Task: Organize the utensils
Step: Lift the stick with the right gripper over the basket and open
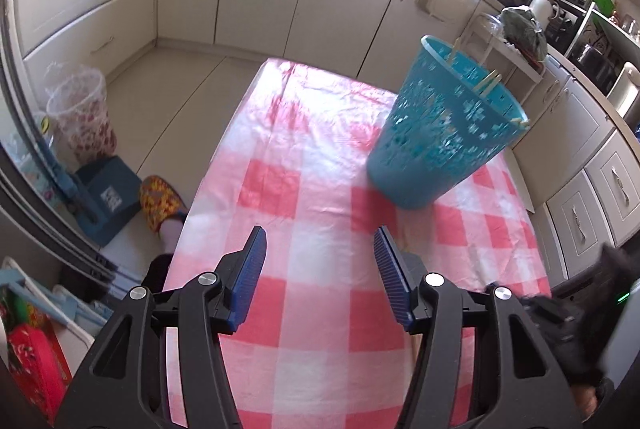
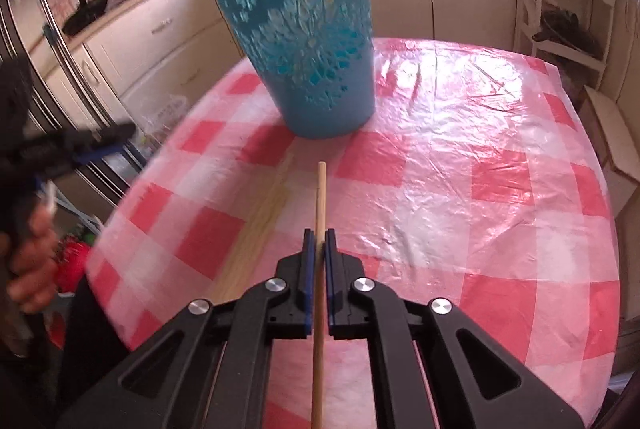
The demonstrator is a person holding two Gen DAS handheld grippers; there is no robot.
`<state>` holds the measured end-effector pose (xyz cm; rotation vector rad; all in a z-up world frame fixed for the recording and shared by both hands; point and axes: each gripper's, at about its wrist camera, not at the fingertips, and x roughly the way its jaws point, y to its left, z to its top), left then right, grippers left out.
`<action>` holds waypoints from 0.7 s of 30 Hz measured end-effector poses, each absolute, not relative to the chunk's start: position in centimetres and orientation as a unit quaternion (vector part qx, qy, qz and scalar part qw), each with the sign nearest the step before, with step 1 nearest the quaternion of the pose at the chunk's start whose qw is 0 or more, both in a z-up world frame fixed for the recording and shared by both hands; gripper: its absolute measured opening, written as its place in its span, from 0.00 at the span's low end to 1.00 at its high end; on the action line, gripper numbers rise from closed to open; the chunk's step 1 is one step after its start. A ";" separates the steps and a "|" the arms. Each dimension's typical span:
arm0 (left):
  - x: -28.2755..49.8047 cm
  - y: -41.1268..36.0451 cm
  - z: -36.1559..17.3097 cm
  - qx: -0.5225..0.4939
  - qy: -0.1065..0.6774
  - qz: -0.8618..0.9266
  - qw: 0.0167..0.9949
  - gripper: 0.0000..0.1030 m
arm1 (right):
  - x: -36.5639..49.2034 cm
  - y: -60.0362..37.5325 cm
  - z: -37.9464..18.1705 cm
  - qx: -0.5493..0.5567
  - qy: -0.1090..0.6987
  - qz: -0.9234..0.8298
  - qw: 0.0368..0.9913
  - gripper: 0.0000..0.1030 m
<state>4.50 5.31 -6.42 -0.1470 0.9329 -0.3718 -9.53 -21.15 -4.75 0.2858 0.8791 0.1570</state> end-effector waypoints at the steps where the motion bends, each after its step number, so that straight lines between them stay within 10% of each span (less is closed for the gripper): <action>1: 4.4 5.6 -6.9 -0.072 0.452 -0.177 0.872 0.52 | -9.8 -21.7 -3.4 0.167 0.406 0.094 0.894 0.05; 12: 3.8 5.5 -8.5 -0.090 0.467 -0.184 0.860 0.52 | -0.5 -23.4 10.9 0.256 0.195 0.116 0.940 0.05; 21: 3.8 5.2 -8.7 -0.099 0.472 -0.190 0.855 0.52 | 10.5 -22.5 8.2 0.230 0.262 0.020 0.937 0.05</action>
